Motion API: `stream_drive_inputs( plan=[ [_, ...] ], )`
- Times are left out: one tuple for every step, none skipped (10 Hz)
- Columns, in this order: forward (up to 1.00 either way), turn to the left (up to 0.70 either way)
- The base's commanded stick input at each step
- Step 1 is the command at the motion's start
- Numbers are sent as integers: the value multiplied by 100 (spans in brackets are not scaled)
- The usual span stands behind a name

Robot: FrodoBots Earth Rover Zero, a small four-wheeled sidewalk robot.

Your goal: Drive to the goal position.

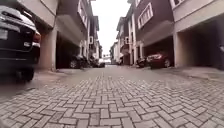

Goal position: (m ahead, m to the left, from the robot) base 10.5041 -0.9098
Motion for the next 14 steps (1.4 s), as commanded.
stream_drive_inputs(
  plan=[
    [70,0],
    [70,0],
    [70,0],
    [70,0],
    [70,0],
    [70,0],
    [70,0],
    [70,0],
    [70,0],
    [70,0],
    [70,0],
    [70,0],
    [70,0],
    [70,0]
  ],
)
